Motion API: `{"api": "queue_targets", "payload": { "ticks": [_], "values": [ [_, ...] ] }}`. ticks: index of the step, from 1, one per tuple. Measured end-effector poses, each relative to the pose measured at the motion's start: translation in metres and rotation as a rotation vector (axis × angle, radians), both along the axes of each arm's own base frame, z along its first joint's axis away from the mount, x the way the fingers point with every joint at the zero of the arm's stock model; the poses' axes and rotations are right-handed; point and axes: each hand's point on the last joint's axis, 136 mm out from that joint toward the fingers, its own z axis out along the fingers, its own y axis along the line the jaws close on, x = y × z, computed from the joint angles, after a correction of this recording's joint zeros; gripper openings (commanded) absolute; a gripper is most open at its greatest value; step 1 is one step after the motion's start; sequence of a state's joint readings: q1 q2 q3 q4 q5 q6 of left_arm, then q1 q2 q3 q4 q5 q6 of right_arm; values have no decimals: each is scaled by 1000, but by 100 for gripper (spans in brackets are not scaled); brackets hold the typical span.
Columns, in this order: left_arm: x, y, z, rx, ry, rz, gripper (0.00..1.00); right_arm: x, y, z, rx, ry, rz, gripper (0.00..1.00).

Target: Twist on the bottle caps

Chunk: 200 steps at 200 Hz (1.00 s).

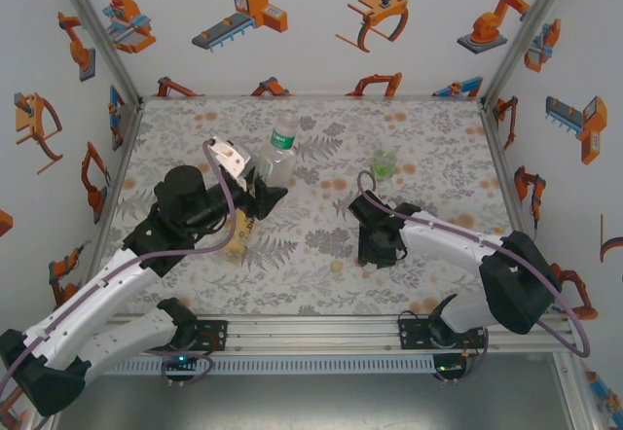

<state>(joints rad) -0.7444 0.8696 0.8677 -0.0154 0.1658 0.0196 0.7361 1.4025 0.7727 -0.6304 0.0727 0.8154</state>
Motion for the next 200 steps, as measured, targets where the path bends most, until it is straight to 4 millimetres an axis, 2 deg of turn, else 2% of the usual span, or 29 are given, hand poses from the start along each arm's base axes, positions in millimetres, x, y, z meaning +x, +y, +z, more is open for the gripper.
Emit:
{"api": "queue_targets", "payload": {
  "ticks": [200],
  "values": [
    [3, -3, -6, -1, 34, 3, 0, 2, 0, -2, -11, -1, -1, 49]
  ]
}}
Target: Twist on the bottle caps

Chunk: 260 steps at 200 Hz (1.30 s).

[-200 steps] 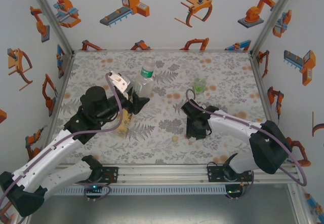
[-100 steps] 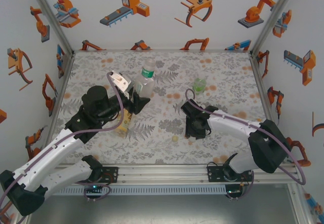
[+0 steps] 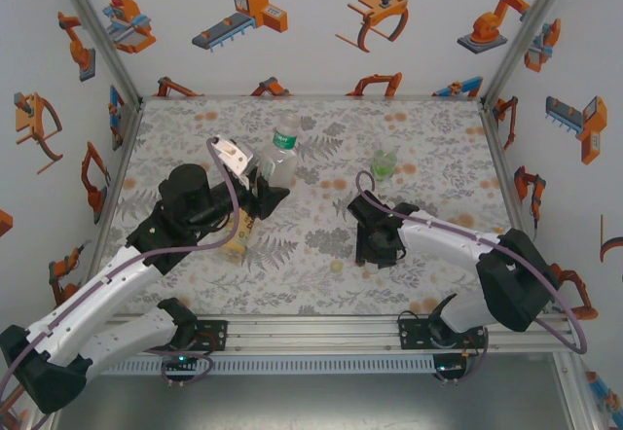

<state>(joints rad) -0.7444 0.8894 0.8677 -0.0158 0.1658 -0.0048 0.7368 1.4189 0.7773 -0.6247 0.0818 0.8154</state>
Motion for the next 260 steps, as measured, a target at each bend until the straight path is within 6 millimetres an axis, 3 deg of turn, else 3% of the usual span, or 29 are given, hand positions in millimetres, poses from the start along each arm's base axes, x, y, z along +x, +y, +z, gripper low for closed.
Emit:
{"api": "queue_targets", "payload": {
  "ticks": [144, 260],
  "values": [
    [0, 0, 0, -2, 5, 1, 0, 1, -3, 3, -11, -13, -4, 51],
    [0, 0, -1, -3, 7, 1, 0, -3, -6, -12, -21, 7, -12, 48]
  ]
}}
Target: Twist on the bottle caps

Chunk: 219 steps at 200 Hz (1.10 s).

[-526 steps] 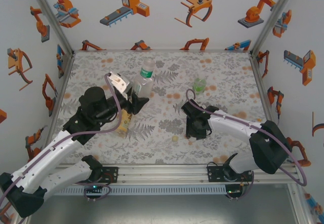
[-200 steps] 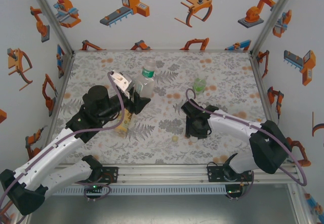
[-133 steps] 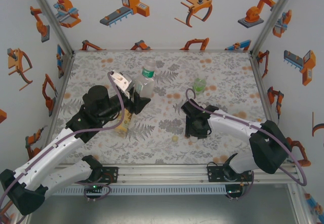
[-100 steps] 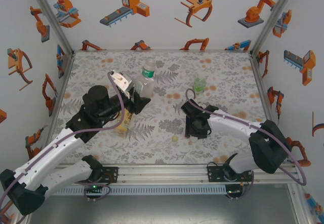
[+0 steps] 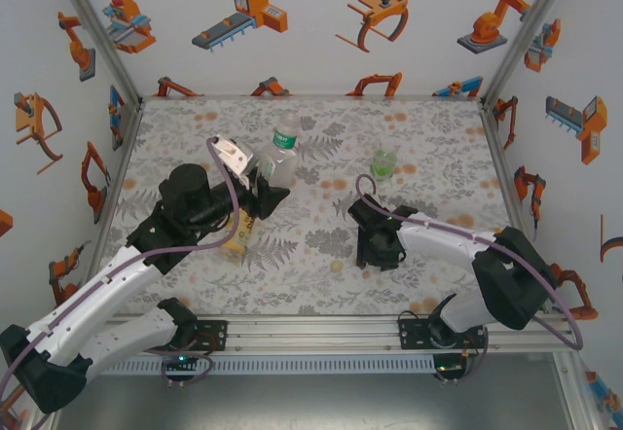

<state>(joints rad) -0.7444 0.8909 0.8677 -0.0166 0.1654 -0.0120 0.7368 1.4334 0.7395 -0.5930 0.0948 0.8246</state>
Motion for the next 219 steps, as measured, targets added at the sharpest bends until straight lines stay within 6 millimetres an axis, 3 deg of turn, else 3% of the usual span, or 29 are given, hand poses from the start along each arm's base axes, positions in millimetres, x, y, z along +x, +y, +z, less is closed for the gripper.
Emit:
{"api": "queue_targets", "payload": {
  "ticks": [23, 57, 128, 176, 219],
  "values": [
    [0, 0, 0, 0, 0, 0, 0, 0, 0, 0, 2, 1, -6, 41],
    [0, 0, 0, 1, 1, 0, 0, 1, 9, 0, 49, 1, -20, 23],
    [0, 0, -1, 4, 5, 0, 0, 11, 37, 3, 228, -28, -28, 21],
    [-1, 1, -1, 3, 3, 1, 0, 13, 23, 4, 402, -51, -155, 37],
    [-1, 2, -3, 10, 11, 1, 0, 12, 4, 10, 430, -80, -232, 50]
  ]
}}
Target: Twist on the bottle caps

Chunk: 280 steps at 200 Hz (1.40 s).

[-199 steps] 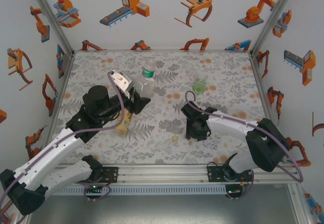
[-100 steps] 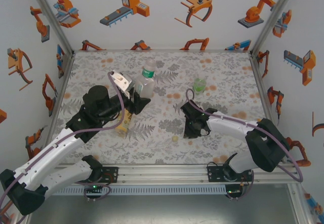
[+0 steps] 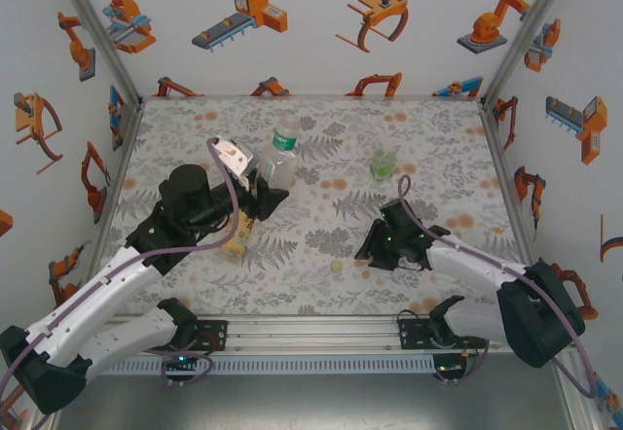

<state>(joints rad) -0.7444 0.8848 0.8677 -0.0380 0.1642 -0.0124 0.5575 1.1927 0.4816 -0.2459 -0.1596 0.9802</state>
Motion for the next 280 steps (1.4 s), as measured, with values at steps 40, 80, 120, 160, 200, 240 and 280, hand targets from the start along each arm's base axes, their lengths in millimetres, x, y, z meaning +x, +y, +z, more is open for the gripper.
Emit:
{"api": "queue_targets", "payload": {
  "ticks": [40, 80, 120, 160, 200, 240, 280],
  "values": [
    [0, 0, 0, 0, 3, 0, 0, 0, -5, -1, -43, 21, -1, 50],
    [-1, 2, 2, 5, 8, 7, 0, 9, -10, -4, -172, 78, 43, 51],
    [-2, 4, 3, 4, 5, 12, 0, 16, -15, -2, -271, 96, 104, 52],
    [-1, 4, 2, 7, 9, 14, 0, 20, -15, 4, -334, 87, 148, 53],
    [0, 3, 0, 12, 14, 14, 0, 26, -5, 8, -377, 60, 190, 52],
    [0, 4, 0, 12, 13, 15, 0, 25, -2, 1, -413, 67, 215, 52],
    [-1, 5, -1, 14, 15, 20, 0, 23, 0, -3, -430, 75, 228, 49]
  ]
}}
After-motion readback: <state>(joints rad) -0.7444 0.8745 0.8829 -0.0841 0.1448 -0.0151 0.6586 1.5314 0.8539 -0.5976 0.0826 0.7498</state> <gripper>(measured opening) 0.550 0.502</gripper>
